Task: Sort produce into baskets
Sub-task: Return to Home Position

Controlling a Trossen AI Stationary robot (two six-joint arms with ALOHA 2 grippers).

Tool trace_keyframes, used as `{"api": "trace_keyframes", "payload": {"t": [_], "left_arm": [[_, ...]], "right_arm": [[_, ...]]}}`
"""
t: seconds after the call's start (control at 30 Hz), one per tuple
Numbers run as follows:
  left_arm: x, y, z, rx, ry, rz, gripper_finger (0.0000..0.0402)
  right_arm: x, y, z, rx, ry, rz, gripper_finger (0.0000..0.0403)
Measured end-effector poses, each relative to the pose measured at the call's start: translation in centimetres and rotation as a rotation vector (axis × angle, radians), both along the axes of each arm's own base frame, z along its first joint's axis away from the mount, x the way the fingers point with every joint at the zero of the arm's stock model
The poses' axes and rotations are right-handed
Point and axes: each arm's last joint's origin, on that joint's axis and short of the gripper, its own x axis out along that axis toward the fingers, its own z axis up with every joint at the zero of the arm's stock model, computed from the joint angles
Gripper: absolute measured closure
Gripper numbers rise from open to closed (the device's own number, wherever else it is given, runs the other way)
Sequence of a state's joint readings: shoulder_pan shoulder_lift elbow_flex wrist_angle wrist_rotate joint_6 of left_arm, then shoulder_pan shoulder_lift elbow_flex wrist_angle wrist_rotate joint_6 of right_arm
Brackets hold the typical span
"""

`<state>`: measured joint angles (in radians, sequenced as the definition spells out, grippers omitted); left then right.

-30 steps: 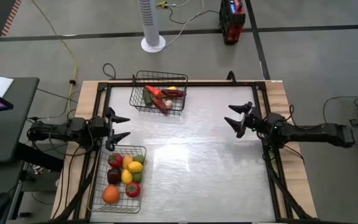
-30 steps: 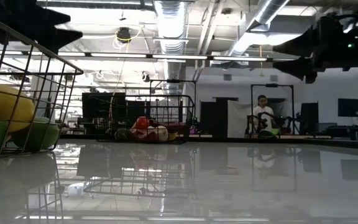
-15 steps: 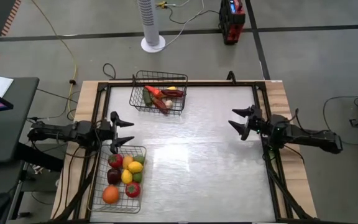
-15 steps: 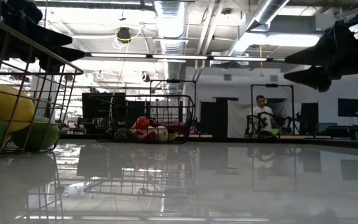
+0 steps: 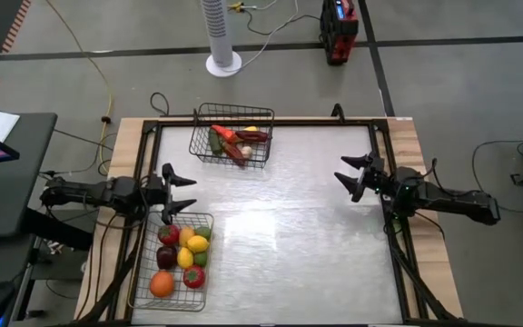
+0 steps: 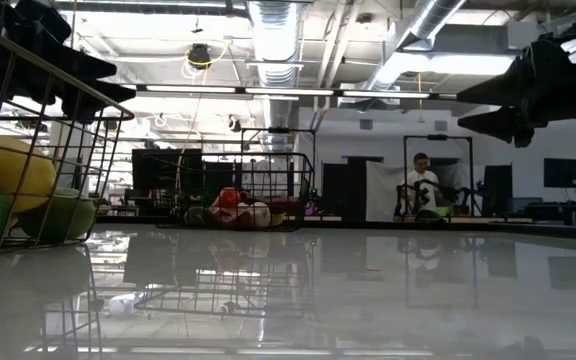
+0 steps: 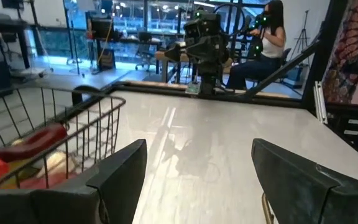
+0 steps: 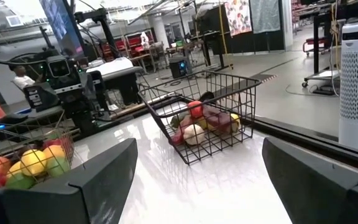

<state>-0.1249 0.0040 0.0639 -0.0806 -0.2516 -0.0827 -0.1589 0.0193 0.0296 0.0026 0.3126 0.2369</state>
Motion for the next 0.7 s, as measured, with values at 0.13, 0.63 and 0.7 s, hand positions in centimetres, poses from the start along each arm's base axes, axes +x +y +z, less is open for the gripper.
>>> {"api": "trace_keyframes", "payload": {"t": [0.13,0.63,0.7], "left_arm": [[0.0,0.0,-0.23,-0.064,0.015,0.003,0.0123],[-0.02,0.0,-0.35,-0.081,0.03,0.002,0.0123],[-0.02,0.0,-0.36,-0.081,0.03,0.002,0.0123]], "right_arm": [[0.0,0.0,-0.02,0.0,0.001,0.0,0.003],[0.01,0.0,-0.05,0.001,0.003,0.0,0.003],[0.01,0.0,-0.05,0.001,0.003,0.0,0.003]]}}
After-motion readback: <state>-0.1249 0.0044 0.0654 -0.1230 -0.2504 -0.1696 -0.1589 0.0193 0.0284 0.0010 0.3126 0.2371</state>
